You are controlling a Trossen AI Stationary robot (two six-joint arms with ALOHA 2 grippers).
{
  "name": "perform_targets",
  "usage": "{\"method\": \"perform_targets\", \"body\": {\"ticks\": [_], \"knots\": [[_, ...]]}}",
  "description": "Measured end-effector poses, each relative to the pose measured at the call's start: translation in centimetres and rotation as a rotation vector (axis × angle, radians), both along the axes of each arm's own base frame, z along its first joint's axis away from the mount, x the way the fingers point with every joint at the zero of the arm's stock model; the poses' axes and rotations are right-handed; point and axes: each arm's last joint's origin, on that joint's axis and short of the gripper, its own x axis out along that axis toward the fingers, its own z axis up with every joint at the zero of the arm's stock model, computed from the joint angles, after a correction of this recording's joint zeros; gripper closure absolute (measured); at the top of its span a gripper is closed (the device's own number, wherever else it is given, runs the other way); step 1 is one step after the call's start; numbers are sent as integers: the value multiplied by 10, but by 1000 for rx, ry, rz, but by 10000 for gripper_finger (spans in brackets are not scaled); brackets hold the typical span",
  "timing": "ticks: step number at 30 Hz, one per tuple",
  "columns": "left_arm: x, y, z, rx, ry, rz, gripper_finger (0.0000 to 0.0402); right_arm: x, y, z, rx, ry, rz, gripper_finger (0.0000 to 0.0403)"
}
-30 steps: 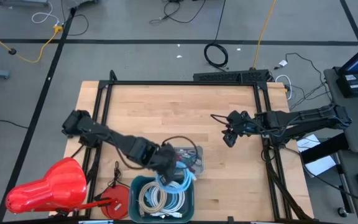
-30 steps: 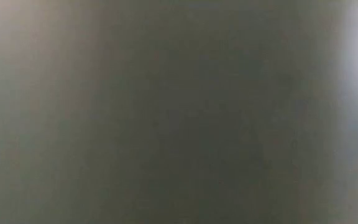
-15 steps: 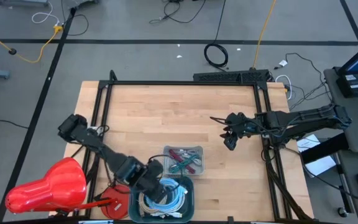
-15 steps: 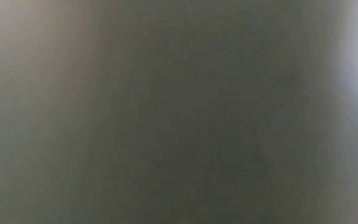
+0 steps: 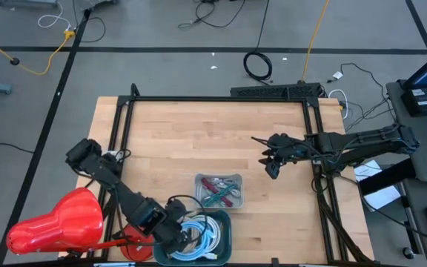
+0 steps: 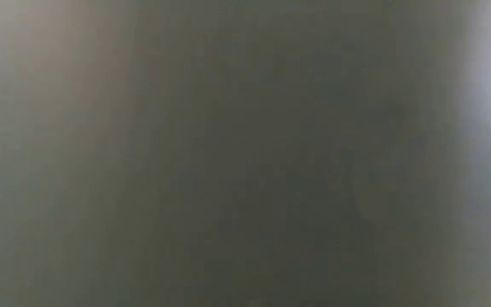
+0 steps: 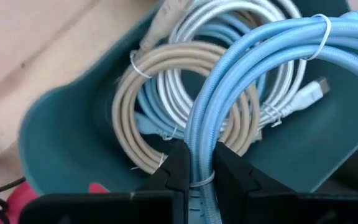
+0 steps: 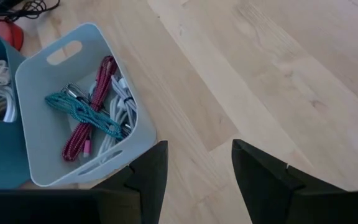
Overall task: Pick & Place USB Port
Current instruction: Put the blue HDMI cable into the blue bin
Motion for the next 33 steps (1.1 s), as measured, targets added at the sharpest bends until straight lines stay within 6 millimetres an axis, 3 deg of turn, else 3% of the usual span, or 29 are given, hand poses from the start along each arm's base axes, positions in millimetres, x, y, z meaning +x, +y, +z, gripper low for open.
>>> {"method": "perform_targets", "body": {"ticks": [14,28,33], "knots": [[-8,-9,-39,-67,33,-23,361,1,0,1,7,-11,-7,234],[-7,13,-64,87,39,-4,360,4,0,4,3,-58,0,234],[-12,14,-73,56,101,-19,291,4,0,4,11,-59,-7,234]]}}
